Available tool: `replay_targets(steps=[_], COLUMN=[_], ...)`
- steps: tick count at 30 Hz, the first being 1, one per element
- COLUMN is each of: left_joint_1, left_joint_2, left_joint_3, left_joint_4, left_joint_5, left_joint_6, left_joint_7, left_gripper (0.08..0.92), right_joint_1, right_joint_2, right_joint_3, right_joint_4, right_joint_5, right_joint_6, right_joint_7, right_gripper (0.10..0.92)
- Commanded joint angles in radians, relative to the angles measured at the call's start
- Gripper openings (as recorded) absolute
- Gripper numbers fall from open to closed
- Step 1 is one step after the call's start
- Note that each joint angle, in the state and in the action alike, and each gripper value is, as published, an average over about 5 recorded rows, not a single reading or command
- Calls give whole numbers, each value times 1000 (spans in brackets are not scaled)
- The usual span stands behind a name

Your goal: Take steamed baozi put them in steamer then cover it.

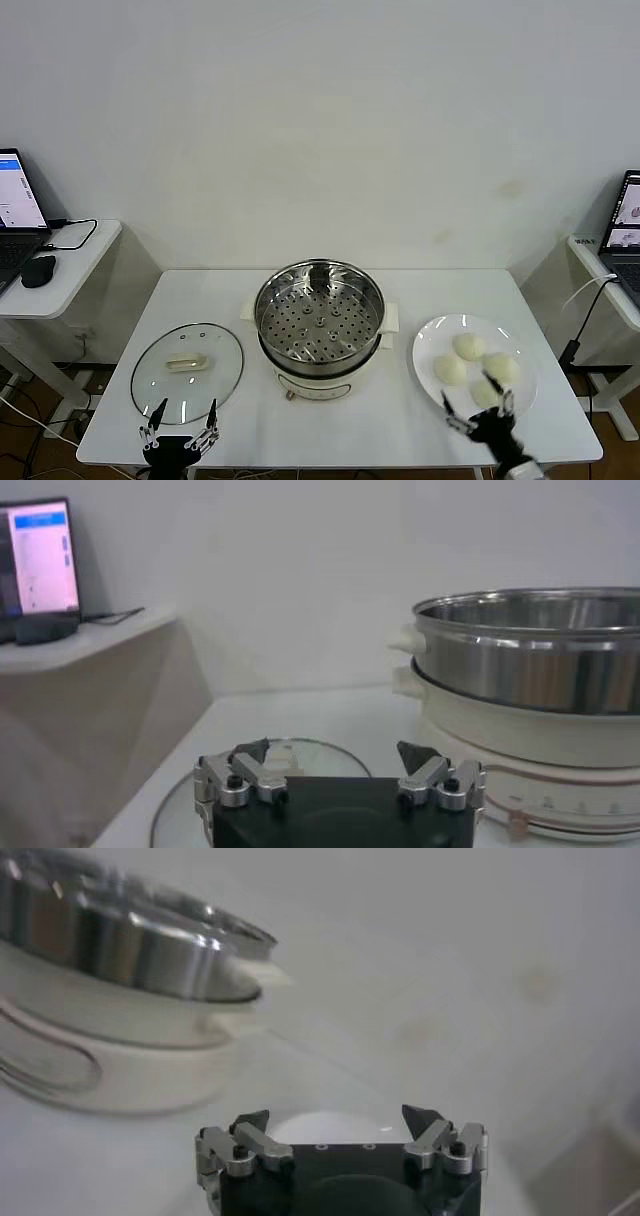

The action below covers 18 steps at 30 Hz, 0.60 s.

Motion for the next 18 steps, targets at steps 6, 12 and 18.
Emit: replay_targets(steps=[6, 12, 18], left_joint_1=[-16, -33, -34], left_joint_2=[4, 8, 26], left_joint_3=[-2, -1, -16], left_joint_4=[-9, -18, -20], left_joint_5=[70, 84, 83], left_joint_6=[25, 12, 6], left_joint_7=[15, -7, -12], left_gripper=[823, 823, 823], right_joint_1=[203, 421, 675], right_joint_2=[-418, -596, -688], right_joint_3=[75, -146, -464], right_joint_4=[-79, -231, -341], right_joint_5=[-136, -51, 33], right_joint_6=[-73, -81, -112], right_joint_7=[-307, -517, -663], right_gripper=[823, 823, 823])
